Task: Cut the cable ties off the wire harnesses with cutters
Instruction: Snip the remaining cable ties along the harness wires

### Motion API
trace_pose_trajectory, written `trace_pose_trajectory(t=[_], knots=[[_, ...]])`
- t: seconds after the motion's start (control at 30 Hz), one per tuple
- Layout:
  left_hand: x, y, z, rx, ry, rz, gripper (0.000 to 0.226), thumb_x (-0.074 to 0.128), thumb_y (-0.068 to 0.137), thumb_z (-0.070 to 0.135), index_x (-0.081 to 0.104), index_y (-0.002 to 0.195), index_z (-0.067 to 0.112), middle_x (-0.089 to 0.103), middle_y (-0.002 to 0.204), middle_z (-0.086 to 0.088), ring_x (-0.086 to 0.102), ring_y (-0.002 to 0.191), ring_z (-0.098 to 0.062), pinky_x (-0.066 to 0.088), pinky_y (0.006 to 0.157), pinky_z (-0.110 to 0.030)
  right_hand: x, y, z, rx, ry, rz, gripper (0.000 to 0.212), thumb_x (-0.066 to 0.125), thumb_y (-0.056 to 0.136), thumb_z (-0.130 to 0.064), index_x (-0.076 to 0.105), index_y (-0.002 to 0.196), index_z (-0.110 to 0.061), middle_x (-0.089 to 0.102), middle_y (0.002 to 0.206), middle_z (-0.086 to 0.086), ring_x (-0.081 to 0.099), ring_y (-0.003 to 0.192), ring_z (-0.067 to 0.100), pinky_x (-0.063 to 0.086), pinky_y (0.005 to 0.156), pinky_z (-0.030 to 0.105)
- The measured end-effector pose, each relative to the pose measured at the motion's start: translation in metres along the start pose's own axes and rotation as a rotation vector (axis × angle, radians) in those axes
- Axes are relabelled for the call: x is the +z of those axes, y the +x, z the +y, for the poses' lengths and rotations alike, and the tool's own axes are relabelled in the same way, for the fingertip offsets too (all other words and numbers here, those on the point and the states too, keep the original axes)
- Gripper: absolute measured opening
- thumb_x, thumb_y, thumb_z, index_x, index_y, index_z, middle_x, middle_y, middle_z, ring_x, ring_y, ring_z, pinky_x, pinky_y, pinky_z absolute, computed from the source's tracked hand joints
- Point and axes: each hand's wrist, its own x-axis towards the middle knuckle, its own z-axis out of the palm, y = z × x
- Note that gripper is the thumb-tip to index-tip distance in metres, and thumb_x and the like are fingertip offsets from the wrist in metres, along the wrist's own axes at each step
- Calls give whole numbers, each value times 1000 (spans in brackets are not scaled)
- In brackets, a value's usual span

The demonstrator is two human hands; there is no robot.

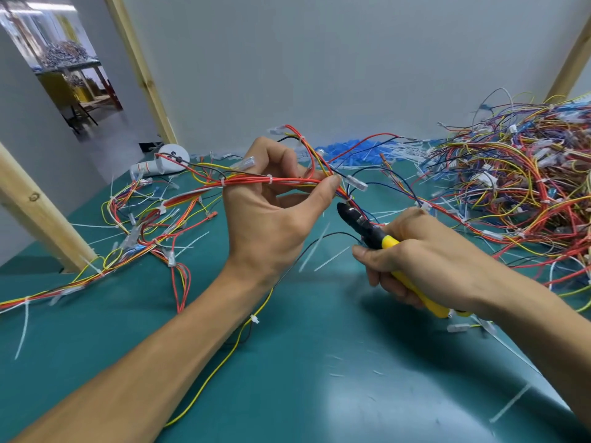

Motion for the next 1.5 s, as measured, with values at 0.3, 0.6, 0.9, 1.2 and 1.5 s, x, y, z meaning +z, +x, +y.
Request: trace_pose_trajectory(t=[0.3, 0.6, 0.9, 1.2, 1.5], knots=[[-14, 18, -13, -355, -209, 194, 39, 74, 85, -14, 46, 89, 13, 65, 72, -5, 70, 70, -19, 62, 68, -35, 1, 1, -3, -174, -348, 77, 47, 72, 89, -49, 66, 76, -4, 63, 66, 20, 44, 51, 17, 46, 54, 44], [-14, 17, -9, -830, -446, -280, 20, 49, 96, 9, 60, 109, -2, 66, 125, -34, 65, 118, -48, 53, 106, -44, 27, -10, -8, -483, -180, -97, 14, 72, 87, -28, 70, 86, -14, 58, 68, 9, 51, 62, 32, 44, 56, 45], [-36, 33, -11, -799, 833, -1065, 55, 63, 87, 65, 70, 70, 14, 65, 58, -2, 52, 50, -19, 36, 52, -28, 24, -2, -4, -439, -291, 172, 36, 73, 85, -43, 68, 82, -8, 62, 68, 13, 55, 69, 33, 50, 62, 42], [-56, 36, 5, -725, 262, -1268, 25, 58, 99, 17, 67, 79, 5, 64, 63, -7, 49, 39, -8, 35, 43, -20, 23, -1, -5, -375, -169, 218, 35, 68, 80, -46, 70, 77, -11, 68, 66, 8, 60, 67, 33, 51, 63, 44], [-35, 31, -5, -767, -57, -666, 15, 60, 102, 7, 70, 104, -4, 75, 83, -10, 78, 76, -20, 57, 58, -18, 24, 5, -1, -411, -52, 410, 10, 78, 87, -22, 72, 86, -14, 69, 67, 7, 63, 67, 34, 57, 68, 56]])
